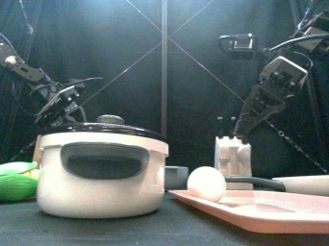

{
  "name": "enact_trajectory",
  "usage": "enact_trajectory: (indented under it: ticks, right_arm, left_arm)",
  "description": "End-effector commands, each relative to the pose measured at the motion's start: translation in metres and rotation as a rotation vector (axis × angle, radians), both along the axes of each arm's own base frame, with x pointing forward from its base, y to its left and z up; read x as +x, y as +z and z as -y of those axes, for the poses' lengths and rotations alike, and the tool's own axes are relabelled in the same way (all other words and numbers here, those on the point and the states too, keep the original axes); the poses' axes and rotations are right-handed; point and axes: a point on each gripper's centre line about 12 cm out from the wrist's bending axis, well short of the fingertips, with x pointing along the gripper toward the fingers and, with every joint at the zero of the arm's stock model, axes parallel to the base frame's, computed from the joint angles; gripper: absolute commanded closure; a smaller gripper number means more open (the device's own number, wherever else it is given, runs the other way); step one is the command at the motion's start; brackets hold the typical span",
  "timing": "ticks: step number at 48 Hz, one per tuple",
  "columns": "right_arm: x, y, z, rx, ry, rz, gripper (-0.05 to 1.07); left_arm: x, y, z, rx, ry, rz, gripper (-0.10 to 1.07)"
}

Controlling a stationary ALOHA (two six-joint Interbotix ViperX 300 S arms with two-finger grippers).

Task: Grab pairing knife

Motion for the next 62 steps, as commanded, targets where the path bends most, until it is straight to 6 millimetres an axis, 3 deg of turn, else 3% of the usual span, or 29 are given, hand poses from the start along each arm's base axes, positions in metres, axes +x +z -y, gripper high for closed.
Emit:
enact_trajectory:
  ticks: [1,12,28,38,47,62]
  right_arm:
    - [0.003,0.008,0.000,0.005,-0.002,0.025,0.12]
    - [0.008,0.015,0.000,0.021,-0.015,0.048,0.12]
    - [0.016,0.033,-0.006,0.188,-0.144,0.077,0.12]
    - [0.002,0.045,0.005,0.191,-0.359,0.015,0.11]
    - [-0.004,0.048,0.002,0.194,-0.486,-0.022,0.11]
    - [-0.011,0.040,-0.001,0.188,-0.618,0.171,0.12]
  left_arm:
    - [0.005,0.008,-0.003,0.013,0.000,0.022,0.14]
    - [0.010,0.020,0.004,0.045,-0.042,0.062,0.14]
    - [0.017,0.048,0.034,0.172,-0.194,0.234,0.14]
    - [0.018,0.057,0.050,0.237,-0.283,0.328,0.14]
    - [0.021,0.061,0.059,0.252,-0.324,0.376,0.14]
    - [0.025,0.061,0.081,0.226,-0.404,0.445,0.14]
